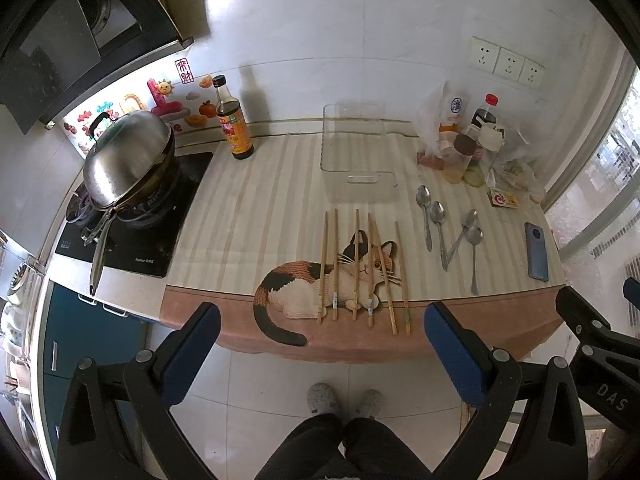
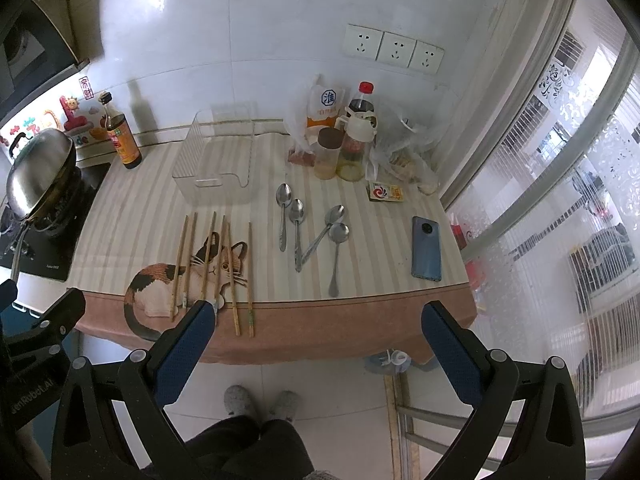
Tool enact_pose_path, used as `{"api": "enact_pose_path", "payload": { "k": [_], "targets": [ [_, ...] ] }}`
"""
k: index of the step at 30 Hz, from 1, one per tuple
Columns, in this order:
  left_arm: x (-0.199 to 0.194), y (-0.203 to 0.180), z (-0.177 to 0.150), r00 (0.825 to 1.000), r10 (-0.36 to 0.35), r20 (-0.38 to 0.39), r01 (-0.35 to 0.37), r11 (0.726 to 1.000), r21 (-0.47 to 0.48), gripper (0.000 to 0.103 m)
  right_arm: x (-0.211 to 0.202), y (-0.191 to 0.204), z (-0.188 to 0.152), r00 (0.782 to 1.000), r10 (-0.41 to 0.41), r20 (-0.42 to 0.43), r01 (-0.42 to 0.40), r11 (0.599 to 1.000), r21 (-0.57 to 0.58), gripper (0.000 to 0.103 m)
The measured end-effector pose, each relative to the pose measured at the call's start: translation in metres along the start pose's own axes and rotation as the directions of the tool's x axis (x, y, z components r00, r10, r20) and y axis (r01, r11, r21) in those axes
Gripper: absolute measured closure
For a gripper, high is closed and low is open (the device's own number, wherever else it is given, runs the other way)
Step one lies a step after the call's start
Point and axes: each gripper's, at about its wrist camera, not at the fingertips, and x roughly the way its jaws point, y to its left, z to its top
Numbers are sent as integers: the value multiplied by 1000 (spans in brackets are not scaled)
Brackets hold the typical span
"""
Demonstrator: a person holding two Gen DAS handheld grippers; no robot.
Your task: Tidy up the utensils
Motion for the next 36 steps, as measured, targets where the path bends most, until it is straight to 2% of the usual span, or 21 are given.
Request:
{"api": "enact_pose_path", "payload": {
  "k": [36],
  "targets": [
    [-6, 1, 6, 1000, -7, 21, 7, 1000, -2, 0, -10, 0, 4, 1000, 7, 22, -7, 1000, -2, 0]
  ]
}}
